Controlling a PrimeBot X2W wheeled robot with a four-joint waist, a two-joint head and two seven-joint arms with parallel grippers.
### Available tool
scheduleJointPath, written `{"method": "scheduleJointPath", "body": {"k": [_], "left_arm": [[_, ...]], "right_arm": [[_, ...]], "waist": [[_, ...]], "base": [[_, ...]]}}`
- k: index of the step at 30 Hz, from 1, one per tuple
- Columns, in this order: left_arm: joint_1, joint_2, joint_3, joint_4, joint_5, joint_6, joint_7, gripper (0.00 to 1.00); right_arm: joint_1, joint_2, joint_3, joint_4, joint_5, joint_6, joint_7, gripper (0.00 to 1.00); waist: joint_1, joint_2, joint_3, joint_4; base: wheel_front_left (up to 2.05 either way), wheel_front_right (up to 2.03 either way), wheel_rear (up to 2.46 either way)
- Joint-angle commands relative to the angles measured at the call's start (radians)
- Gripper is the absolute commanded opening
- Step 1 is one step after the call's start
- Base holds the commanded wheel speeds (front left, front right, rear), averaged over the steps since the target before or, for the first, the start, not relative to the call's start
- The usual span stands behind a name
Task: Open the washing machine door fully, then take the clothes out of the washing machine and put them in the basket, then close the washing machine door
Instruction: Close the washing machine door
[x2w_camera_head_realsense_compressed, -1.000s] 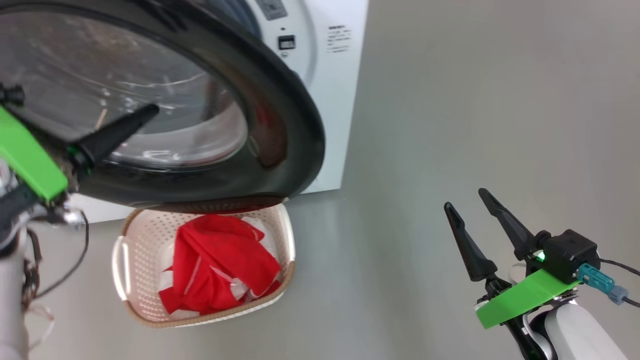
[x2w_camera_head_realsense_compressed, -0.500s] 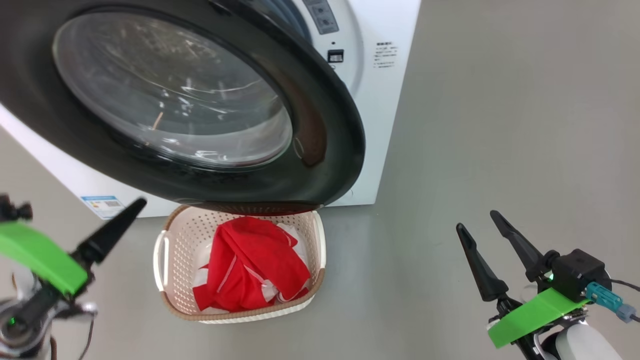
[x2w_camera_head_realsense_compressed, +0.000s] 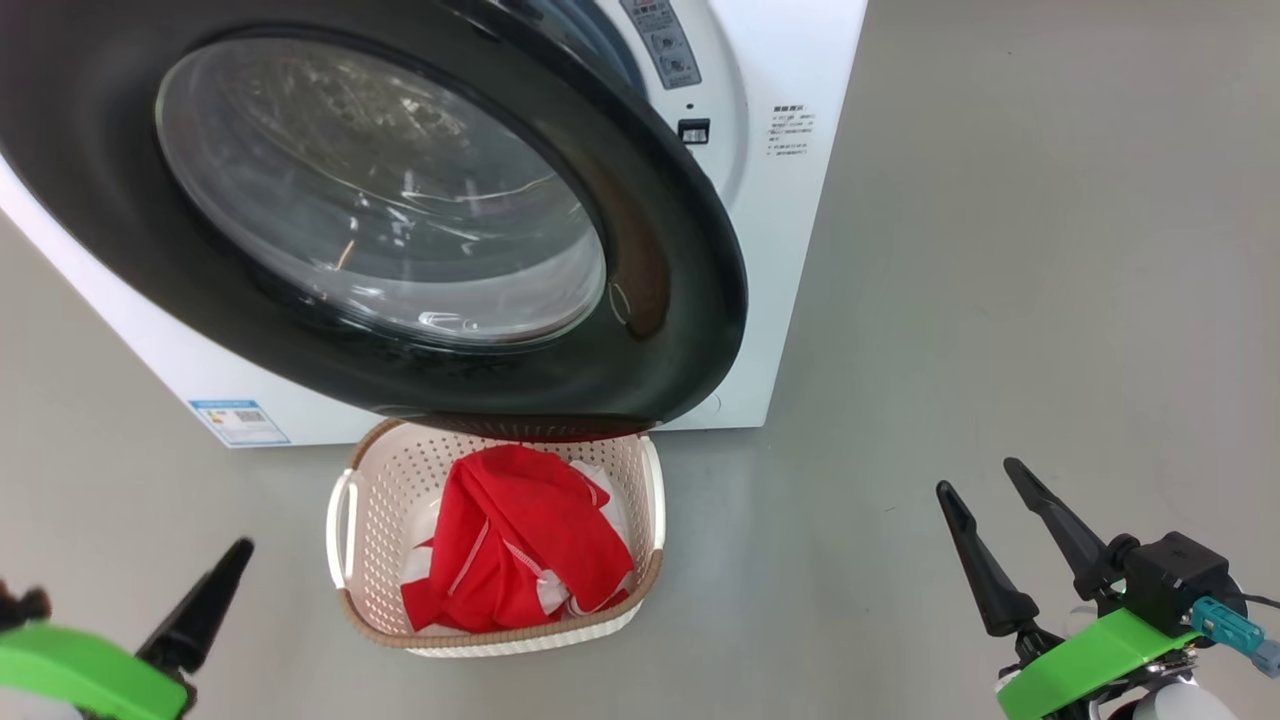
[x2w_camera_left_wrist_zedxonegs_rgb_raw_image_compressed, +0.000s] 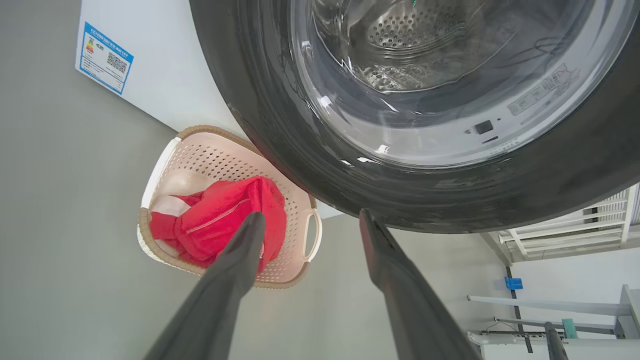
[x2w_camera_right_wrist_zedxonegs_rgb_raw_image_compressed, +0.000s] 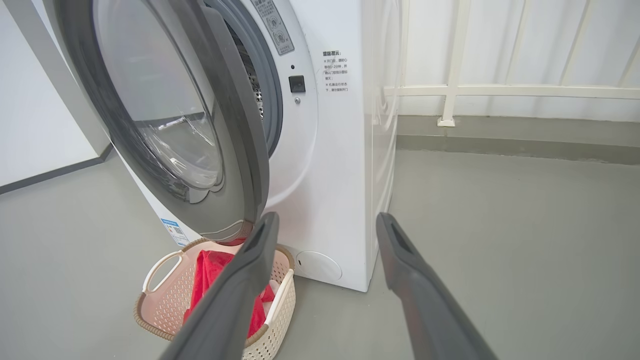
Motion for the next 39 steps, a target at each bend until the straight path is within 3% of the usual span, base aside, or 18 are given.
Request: {"method": "scheduleJointPath", "body": {"k": [1,12,18,23,27,34,39], "left_arm": [[-0.008,0.039,0.033,-0.012,0.003,-0.01,-0.035,1.0],[0.06,0.024,-0.079,0.034,0.086,-0.01,-0.327,1.0],[0.062,0.033,-0.159,0.073,0.182,-0.01,-0.512,1.0],[0.045,0.035,-0.189,0.109,0.286,-0.01,-0.566,1.0],[0.034,0.005,-0.118,0.098,0.421,-0.01,-0.572,1.0],[0.085,-0.102,0.059,-0.002,0.725,-0.01,-0.572,1.0],[0.122,-0.166,0.125,-0.06,0.888,-0.01,-0.572,1.0]], "right_arm": [[0.009,-0.018,0.016,-0.023,0.016,0.002,-0.005,1.0],[0.043,-0.021,-0.003,-0.024,0.02,0.002,-0.005,1.0],[0.057,-0.018,-0.016,-0.027,0.021,0.002,-0.005,1.0],[0.064,-0.014,-0.027,-0.029,0.021,0.002,-0.005,1.0],[0.07,-0.01,-0.041,-0.032,0.019,0.002,-0.005,1.0],[0.077,-0.004,-0.051,-0.034,0.016,0.002,-0.005,1.0],[0.078,-0.003,-0.055,-0.036,0.015,0.002,-0.005,1.0]], "waist": [[0.0,0.0,-0.005,-0.006],[0.0,0.0,-0.023,-0.043],[0.0,0.0,-0.03,-0.058],[0.0,0.0,-0.027,-0.061],[0.0,0.0,-0.026,-0.059],[0.0,0.0,-0.03,-0.059],[0.0,0.0,-0.034,-0.058]], "base": [[0.0,0.0,0.0],[0.0,0.0,0.0],[0.0,0.0,0.0],[0.0,0.0,0.0],[0.0,0.0,0.0],[0.0,0.0,0.0],[0.0,0.0,0.0]]}}
